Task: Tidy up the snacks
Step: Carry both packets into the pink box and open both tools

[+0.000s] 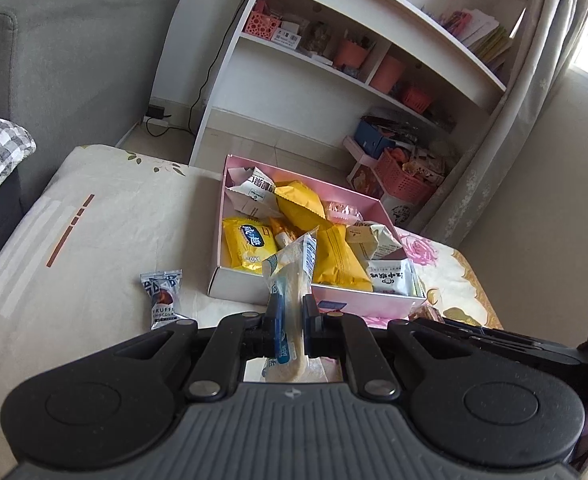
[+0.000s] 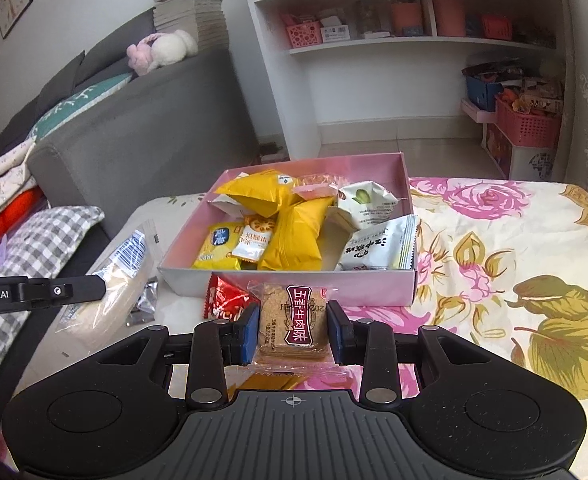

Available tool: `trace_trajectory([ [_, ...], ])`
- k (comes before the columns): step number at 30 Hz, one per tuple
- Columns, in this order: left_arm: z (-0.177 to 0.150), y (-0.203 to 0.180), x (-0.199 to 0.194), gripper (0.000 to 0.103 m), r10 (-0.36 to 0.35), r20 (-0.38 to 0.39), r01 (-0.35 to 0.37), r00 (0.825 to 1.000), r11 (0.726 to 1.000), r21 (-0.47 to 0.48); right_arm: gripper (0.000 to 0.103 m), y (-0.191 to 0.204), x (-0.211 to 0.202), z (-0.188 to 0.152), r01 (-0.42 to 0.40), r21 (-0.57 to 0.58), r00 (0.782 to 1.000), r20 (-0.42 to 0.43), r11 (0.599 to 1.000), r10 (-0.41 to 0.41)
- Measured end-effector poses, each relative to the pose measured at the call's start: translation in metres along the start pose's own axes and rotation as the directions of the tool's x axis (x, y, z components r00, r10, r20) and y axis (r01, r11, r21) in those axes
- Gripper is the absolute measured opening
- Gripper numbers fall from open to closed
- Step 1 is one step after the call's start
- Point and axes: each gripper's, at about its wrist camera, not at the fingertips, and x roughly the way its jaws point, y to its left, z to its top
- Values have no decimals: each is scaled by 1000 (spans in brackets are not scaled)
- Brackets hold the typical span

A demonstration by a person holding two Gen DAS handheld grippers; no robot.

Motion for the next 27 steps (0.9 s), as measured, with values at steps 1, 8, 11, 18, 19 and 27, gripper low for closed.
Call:
trace_trajectory([
  [1,2,-1,3,8,-2,1,2,1000,1000,-10,33,-1,2,2,-4,16,1000,0,1000,4],
  [8,17,-4,23,8,13,22,-11,1000,998,-70,33,-18,16,17,-18,153,1000,10,988,17],
  [11,22,-1,32,8,32,32,-29,999,994,-107,33,-29,22,23,-28,221,1000,20,975,24],
  [18,30,1,46,8,90,67,-79,994,987,-142,33,-45,33,31,-25,291,998,54,956,10],
  [19,31,1,48,8,100,73,-89,992,987,-137,33,-47,35,32,-30,300,998,59,953,13],
  [27,32,6,72,8,147,101,-136,984,985,-106,33,-52,48,37,-60,328,997,73,943,38],
])
